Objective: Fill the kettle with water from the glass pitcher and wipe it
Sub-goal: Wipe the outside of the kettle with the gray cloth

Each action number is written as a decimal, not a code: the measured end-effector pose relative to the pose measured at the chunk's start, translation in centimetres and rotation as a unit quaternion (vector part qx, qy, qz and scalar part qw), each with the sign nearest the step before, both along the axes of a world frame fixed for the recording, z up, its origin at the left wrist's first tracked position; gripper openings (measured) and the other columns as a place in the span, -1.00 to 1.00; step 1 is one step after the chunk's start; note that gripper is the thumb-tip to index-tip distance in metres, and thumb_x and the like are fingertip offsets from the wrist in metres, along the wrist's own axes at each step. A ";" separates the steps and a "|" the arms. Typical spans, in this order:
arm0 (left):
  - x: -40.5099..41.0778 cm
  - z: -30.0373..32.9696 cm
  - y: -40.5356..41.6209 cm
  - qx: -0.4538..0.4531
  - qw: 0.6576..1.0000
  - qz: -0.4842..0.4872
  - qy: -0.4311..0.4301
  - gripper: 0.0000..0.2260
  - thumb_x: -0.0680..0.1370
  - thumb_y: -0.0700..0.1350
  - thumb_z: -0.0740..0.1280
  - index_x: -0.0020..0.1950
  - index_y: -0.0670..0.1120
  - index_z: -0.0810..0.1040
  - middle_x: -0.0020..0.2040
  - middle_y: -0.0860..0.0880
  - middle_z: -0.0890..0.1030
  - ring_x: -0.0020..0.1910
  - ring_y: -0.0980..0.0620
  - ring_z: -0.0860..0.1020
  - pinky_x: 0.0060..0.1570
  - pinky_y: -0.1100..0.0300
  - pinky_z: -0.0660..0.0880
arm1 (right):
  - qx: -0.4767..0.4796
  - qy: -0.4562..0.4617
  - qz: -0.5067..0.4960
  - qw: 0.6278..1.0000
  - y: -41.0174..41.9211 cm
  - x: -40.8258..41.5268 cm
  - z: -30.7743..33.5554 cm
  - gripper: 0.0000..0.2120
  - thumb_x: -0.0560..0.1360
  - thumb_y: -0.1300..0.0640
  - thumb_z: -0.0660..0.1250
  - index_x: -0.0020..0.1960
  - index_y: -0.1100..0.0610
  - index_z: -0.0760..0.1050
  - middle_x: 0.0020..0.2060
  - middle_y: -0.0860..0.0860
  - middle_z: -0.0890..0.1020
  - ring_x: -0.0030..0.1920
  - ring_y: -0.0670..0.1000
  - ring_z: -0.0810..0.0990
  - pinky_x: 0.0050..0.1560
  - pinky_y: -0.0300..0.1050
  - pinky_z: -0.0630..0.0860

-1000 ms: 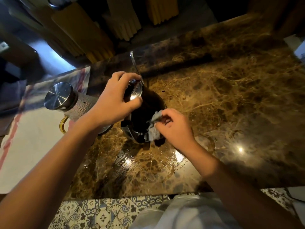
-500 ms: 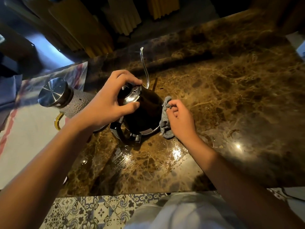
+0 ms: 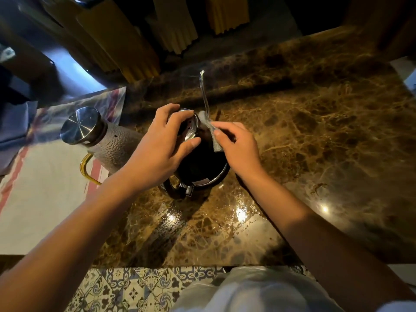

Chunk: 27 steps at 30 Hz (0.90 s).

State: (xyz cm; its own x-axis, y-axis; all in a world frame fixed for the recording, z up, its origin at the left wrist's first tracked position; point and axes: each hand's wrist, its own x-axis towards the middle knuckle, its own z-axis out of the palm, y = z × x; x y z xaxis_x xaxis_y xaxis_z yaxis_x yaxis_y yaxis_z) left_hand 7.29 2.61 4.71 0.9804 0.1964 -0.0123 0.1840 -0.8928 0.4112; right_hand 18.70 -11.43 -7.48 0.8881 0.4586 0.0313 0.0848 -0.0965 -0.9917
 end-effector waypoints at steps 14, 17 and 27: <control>0.1 1.5 1.1 0.051 0.996 -0.055 0.042 -0.42 0.57 0.34 0.24 0.54 0.17 0.30 0.60 0.04 0.22 0.55 -0.02 0.28 0.41 -0.11 0.43 | 0.074 0.000 -0.004 0.997 -2.9 1.4 3.4 -0.82 0.54 0.13 0.48 0.13 -0.01 0.72 -0.01 -0.14 0.75 0.04 -0.16 0.70 0.08 -0.24 0.63; -0.1 1.0 -0.2 0.129 0.991 -0.013 0.019 -0.34 0.55 0.34 0.22 0.59 0.10 0.28 0.59 -0.07 0.29 0.52 -0.11 0.33 0.39 -0.09 0.42 | 0.076 -0.020 0.046 0.996 -1.8 1.1 4.5 -0.78 0.56 0.15 0.47 0.18 0.00 0.69 0.02 -0.13 0.72 0.05 -0.16 0.67 0.10 -0.25 0.61; -0.9 0.5 0.3 0.015 1.000 -0.018 -0.010 -0.50 0.59 0.27 0.25 0.51 0.19 0.36 0.62 0.10 0.23 0.48 0.14 0.30 0.28 0.16 0.38 | -0.006 -0.093 0.029 0.995 -3.9 -6.3 -0.4 -0.83 0.58 0.16 0.46 0.16 0.04 0.60 0.03 -0.08 0.58 -0.03 -0.14 0.56 -0.03 -0.21 0.50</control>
